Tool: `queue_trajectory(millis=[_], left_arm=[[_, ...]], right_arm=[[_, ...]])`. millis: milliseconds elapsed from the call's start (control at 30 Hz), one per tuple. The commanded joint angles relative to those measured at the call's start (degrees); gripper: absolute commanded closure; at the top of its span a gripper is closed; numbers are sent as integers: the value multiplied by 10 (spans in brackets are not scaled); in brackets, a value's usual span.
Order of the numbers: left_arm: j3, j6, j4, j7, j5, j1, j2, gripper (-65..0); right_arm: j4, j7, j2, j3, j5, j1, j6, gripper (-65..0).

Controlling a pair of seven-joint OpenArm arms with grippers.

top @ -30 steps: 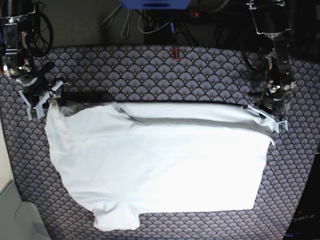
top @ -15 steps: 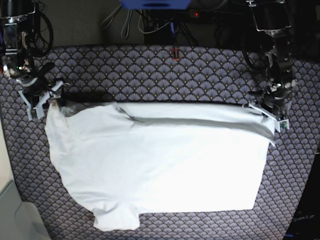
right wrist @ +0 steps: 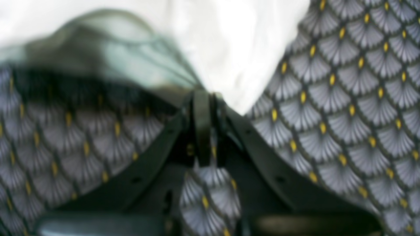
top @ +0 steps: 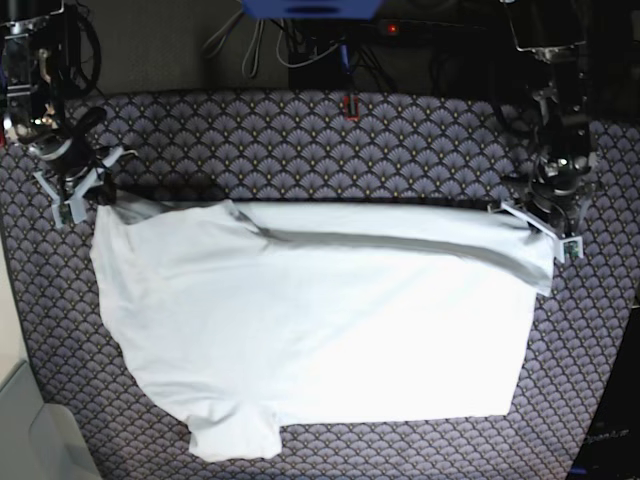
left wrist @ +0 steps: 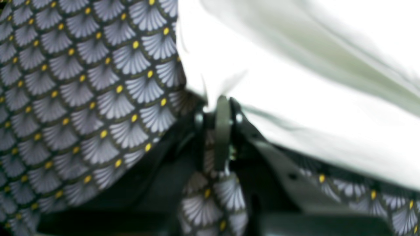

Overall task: Fold the T-shirt properly
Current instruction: 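Lower the held shoulder edge onto the mat with both grippers, then drag the shirt toward the robot and release both grippers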

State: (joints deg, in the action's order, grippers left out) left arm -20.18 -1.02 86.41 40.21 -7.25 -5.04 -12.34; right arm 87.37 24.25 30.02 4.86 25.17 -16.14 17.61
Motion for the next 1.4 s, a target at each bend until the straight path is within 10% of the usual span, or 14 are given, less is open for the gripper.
queue_trajectory(millis=[0,467,867,1367], left_arm=[[-5,7,20,-2,8,8,-8,-4],[-6,7,147,73,9,-17,-9,-5],[-74,6,182,74,2,-75,-34,-5],[-78,6,238,74,3,-122,-41,-5]], right_arm=[[22,-14,15,7,5,1,-2,0],[138,-14,36,72,5,-57,1,0],[146,-8,34,161,5,-87,157,0],[234,-8,26,176,5,-112,168,0]])
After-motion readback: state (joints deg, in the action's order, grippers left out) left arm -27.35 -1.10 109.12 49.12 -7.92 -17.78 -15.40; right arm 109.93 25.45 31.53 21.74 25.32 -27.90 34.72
